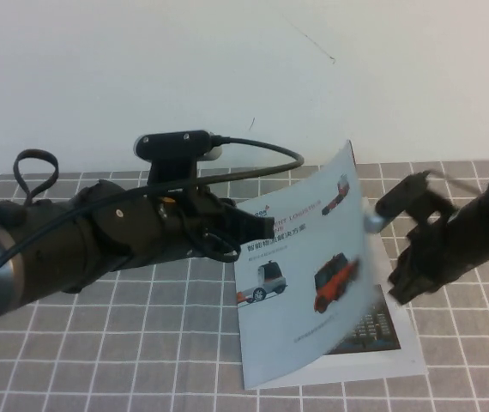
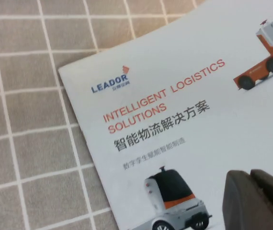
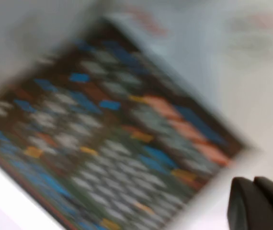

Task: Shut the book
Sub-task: 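Close the open booklet and leave it lying on the table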

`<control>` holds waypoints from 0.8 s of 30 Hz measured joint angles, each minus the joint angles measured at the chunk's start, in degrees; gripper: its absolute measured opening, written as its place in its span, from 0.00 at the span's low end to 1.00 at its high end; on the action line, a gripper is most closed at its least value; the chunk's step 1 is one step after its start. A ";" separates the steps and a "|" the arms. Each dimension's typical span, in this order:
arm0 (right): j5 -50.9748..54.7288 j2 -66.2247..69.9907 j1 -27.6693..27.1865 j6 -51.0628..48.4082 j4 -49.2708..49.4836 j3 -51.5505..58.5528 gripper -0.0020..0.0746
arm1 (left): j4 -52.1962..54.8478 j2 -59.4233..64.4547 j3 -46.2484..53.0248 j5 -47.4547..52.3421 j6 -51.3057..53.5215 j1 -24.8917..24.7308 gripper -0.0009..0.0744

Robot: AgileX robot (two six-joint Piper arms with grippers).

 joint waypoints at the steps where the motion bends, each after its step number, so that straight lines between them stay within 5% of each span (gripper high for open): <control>1: 0.12 -1.39 -0.34 2.97 -4.51 -0.29 0.02 | 0.00 -0.57 0.00 0.00 -0.01 -0.04 0.01; 7: 4.07 -10.39 -2.32 16.55 -16.11 -4.23 0.02 | 0.00 -3.83 0.00 0.01 1.27 -0.04 0.01; 15: 6.55 -4.38 0.44 10.71 -4.49 -3.01 0.02 | 2.55 -9.35 0.00 1.64 2.78 -0.04 0.01; 24: 7.96 2.15 2.06 8.95 -3.87 -3.05 0.02 | 17.34 -20.11 0.00 7.85 -0.59 -0.04 0.01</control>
